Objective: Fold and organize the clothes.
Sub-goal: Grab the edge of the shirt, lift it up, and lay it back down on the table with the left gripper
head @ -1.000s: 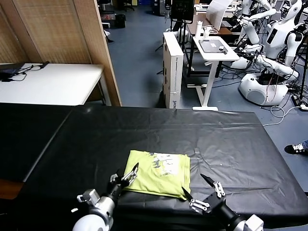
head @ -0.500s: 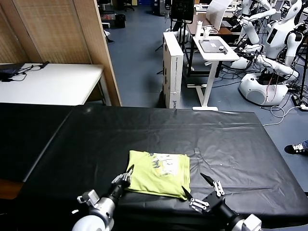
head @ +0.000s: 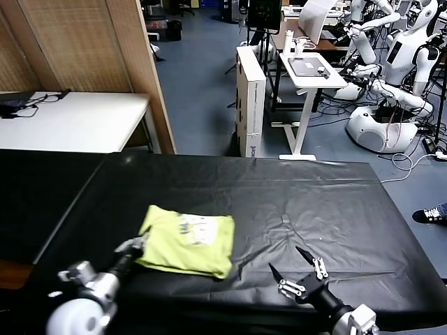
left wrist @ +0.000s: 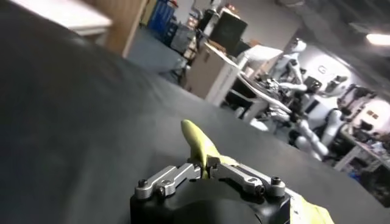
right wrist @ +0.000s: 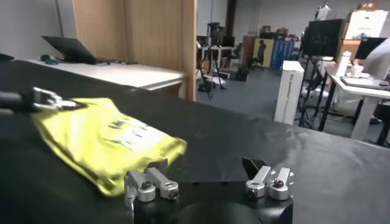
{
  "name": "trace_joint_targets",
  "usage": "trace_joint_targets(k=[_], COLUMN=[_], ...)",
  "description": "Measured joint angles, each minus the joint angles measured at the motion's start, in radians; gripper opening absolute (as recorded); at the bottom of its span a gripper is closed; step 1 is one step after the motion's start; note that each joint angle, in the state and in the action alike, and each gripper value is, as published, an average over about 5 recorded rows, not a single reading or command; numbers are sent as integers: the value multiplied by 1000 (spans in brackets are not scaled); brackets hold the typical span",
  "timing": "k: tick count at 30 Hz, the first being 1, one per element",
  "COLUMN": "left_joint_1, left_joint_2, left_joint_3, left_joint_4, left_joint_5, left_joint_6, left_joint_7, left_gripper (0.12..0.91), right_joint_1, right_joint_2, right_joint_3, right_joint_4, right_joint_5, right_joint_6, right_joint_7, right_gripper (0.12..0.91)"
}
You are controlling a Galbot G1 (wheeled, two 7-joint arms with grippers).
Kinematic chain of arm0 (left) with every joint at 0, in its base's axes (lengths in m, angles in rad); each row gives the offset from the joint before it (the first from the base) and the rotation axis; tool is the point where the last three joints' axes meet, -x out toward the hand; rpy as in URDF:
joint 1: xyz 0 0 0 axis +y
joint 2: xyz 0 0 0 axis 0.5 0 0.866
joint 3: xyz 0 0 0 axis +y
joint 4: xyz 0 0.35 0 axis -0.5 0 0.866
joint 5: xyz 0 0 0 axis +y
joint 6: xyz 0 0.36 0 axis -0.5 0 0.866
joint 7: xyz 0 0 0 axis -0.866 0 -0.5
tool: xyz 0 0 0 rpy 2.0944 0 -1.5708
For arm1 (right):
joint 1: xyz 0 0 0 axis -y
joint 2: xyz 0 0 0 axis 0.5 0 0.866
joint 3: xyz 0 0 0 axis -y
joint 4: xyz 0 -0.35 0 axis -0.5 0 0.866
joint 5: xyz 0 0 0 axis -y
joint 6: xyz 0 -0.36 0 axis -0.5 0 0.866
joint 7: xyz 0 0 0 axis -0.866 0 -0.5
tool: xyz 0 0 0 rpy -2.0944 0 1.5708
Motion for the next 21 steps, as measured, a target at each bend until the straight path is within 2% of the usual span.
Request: trace_joint_targets(k=[5,10,13,16,21], left_joint_1=[16,-4,-36,-74,-119], left_joint_2=[63,47,0,-68,-199], left_joint_3=[-104,-99,-23,100,341], left_joint_4=[-46,-146,-209,-242,-221], left_joint_5=[-58,-46,1,28,61], left_joint_6=[36,87,111,122,119], left_joint_7=[-42,-102,-132,-162,-173], left_gripper=[183,183,183,183,183], right_joint_1=[13,4,-8,-20,-30], right_joint_2=[5,14,22,31,48], right_joint_3=[-4,4,14,23,24], right_joint_4=[-14,-16,-13,-12,-13], right_joint_5=[1,-7,-17,-29,-47], right_joint_6=[4,5,6,6,5], right_joint_7=[-2,-2,-2,-2,1], right_gripper=[907,907,907,907,907])
